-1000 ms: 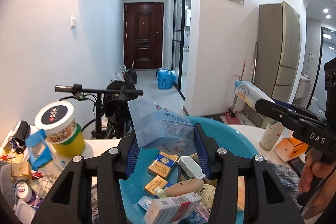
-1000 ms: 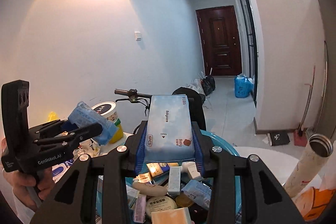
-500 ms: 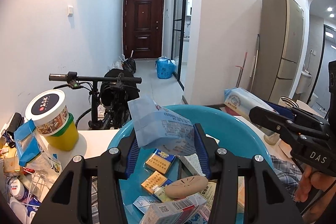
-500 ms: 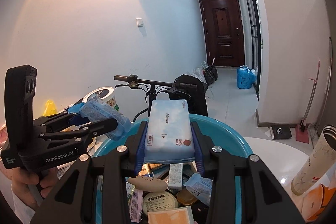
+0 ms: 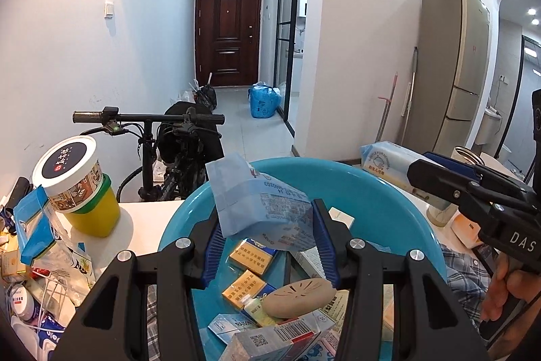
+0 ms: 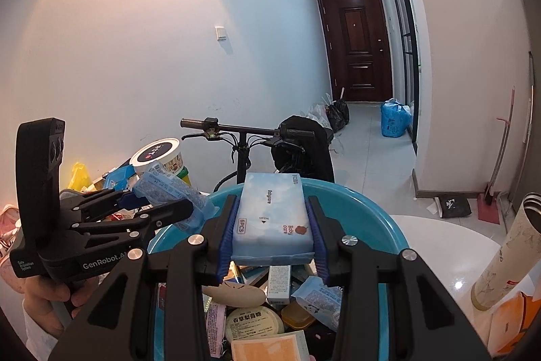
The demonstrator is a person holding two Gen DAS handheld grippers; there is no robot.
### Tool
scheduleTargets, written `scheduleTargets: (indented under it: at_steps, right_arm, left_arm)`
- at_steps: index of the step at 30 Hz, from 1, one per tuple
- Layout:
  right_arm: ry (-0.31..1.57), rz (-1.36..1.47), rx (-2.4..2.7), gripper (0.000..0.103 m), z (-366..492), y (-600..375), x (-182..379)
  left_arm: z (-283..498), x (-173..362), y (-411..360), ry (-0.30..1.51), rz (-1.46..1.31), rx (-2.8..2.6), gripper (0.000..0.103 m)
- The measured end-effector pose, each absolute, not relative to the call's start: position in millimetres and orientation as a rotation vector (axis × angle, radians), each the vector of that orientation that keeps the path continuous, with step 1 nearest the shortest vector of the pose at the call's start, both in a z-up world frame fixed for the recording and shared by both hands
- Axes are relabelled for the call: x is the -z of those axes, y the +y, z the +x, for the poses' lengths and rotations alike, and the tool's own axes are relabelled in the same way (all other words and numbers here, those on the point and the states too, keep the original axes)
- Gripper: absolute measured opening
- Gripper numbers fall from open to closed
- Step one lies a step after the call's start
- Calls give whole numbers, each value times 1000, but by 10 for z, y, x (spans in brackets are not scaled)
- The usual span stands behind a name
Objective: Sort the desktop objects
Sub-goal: 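Carry the wipes pack with the right tool over the basin while the left tool carries the blue packet there, then open the right tool to drop the wipes into the basin while the left tool releases the blue packet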
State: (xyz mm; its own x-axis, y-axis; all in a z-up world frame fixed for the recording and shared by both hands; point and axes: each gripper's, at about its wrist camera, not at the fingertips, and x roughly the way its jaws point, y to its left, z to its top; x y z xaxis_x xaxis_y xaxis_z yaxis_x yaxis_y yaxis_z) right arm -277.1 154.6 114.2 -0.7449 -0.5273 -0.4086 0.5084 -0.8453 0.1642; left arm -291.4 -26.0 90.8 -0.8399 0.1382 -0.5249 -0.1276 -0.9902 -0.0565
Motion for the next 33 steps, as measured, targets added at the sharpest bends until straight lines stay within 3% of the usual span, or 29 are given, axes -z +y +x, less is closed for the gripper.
scheduleTargets:
  at_steps: [33]
  right_arm:
    - [-52,620,2510,38,-2814,1582,-1177]
  left_arm:
    - [-2911,-893,-216,-13,-830,-2875,51]
